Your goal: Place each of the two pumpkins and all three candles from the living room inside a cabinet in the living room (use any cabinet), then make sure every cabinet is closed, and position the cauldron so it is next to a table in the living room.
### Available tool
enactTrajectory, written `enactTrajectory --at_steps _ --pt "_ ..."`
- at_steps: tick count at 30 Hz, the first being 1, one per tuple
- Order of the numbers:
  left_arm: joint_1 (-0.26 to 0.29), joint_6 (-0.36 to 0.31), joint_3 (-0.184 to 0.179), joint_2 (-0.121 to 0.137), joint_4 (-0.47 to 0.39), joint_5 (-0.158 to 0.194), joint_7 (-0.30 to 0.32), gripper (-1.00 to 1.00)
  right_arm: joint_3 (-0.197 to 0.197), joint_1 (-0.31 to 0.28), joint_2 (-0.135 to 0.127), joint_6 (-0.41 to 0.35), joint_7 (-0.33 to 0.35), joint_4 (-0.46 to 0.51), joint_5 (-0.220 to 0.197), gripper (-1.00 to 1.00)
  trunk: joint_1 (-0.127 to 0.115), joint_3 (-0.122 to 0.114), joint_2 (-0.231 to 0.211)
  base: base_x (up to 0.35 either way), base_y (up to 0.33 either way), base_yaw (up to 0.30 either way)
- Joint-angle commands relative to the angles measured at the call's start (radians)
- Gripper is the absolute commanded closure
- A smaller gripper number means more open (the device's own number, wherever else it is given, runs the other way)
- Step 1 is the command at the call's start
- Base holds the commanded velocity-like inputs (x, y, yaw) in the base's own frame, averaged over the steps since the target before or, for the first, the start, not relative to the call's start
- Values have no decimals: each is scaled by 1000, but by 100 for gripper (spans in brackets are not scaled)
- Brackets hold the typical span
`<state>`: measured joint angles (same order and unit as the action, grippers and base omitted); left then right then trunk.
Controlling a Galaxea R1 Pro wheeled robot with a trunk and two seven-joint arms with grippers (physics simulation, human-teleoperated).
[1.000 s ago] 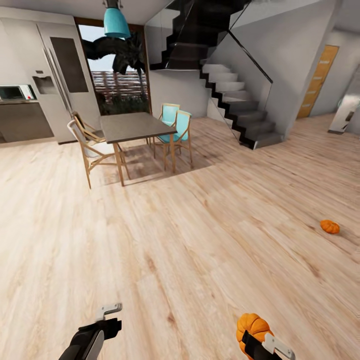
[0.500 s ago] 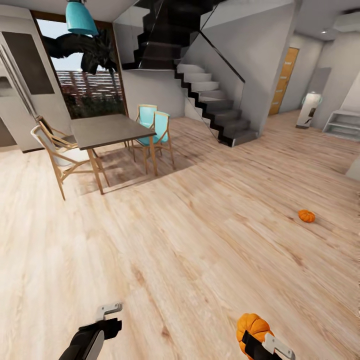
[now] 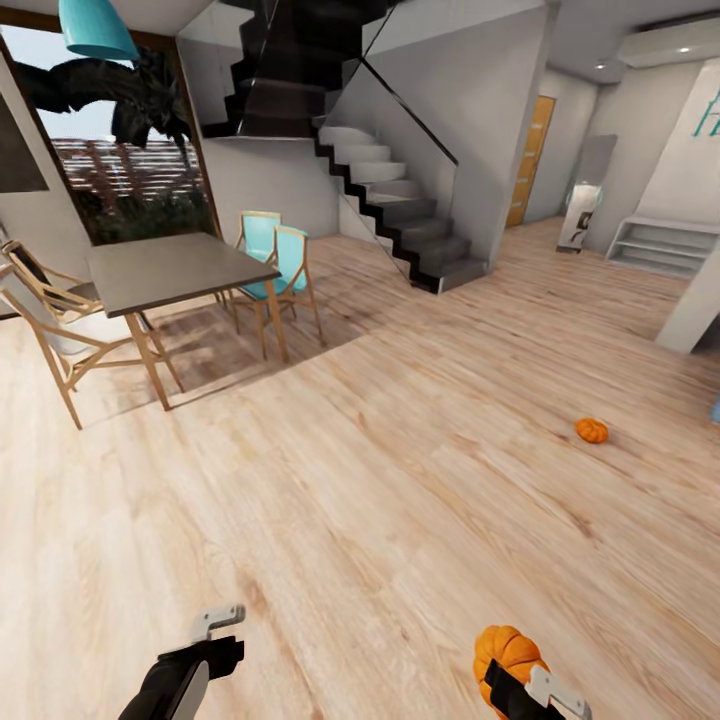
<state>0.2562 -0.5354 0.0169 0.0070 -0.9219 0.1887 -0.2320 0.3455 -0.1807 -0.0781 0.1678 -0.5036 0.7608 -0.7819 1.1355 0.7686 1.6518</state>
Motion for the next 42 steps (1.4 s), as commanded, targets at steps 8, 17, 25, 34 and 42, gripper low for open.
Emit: enactTrajectory --at_steps 8,17,25,34,42 --pt "0 0 0 0 0 0 0 -100 -2 0 0 -1 1 0 1 100 0 0 0 310 0 -133" --pt "0 1 0 -1 0 0 -1 -100 -2 0 1 -2 1 0 1 100 0 0 0 316 0 -255" --pt "0 2 0 1 0 0 0 -100 -2 0 1 -2 1 -1 1 100 0 0 0 324 0 -259" --pt "0 2 0 0 1 0 0 -100 -2 0 1 -2 1 -1 1 100 0 0 0 326 0 -259" --pt "0 2 0 0 1 0 0 -100 -3 0 1 -2 1 -1 1 100 0 0 0 327 0 -259"
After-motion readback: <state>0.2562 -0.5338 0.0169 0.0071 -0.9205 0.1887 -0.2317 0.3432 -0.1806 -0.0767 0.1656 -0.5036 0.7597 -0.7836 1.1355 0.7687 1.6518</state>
